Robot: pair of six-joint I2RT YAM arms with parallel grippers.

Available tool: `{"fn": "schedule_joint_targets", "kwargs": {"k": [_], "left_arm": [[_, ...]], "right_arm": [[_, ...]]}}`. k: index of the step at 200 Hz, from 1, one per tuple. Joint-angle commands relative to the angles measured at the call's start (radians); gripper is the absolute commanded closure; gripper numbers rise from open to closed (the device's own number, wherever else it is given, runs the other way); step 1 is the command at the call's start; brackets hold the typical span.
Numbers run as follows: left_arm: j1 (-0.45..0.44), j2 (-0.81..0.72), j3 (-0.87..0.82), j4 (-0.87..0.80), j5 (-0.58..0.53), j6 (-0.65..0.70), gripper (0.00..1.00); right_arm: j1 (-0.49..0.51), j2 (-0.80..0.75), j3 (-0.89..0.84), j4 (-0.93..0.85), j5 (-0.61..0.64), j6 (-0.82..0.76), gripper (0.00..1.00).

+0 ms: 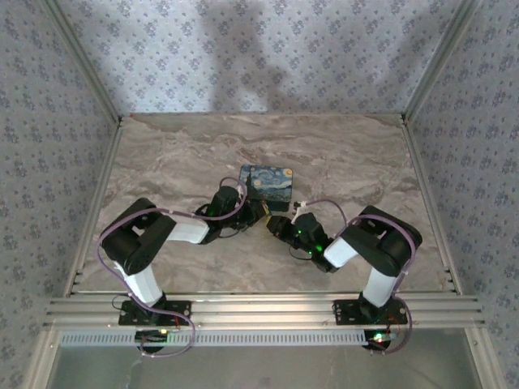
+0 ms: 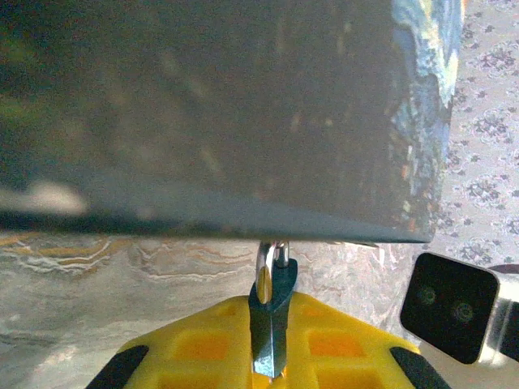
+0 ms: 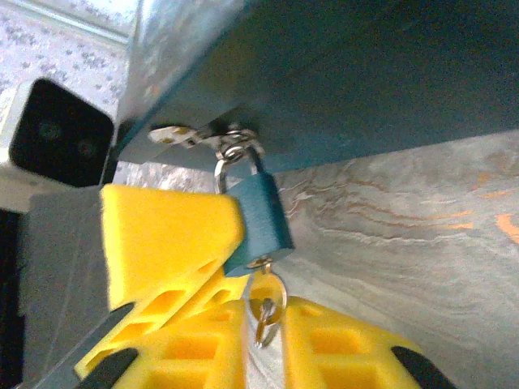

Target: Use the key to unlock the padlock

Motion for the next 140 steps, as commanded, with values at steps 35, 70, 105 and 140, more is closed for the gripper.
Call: {"fn": "schedule_joint_targets", "kwargs": {"k": [35,70,105,140], "left_arm": [[-0.016,-0.014,0.004,-0.004,0.001,-0.043,0.93],[-0.016,-0.032,0.011,-0.025,0.004,-0.087,0.96],[-0.015,-0.060,0.015,-0.051,-0.003,-0.121,0.98],[-0.015,-0.086,0.014,-0.071,-0.009,-0.151,1.00]], "right_arm": [[-0.026,-0.178,-0.057,-0.138,0.036,-0.150,0.59],[-0.022,-0.423,-0.029,-0.484,0.138,-0.482,0.45],[0.049,-0.565,0.033,-0.692,0.270,-0.940,0.36],[0.136,-0.518,-0.014,-0.531,0.363,-1.305,0.35]]}}
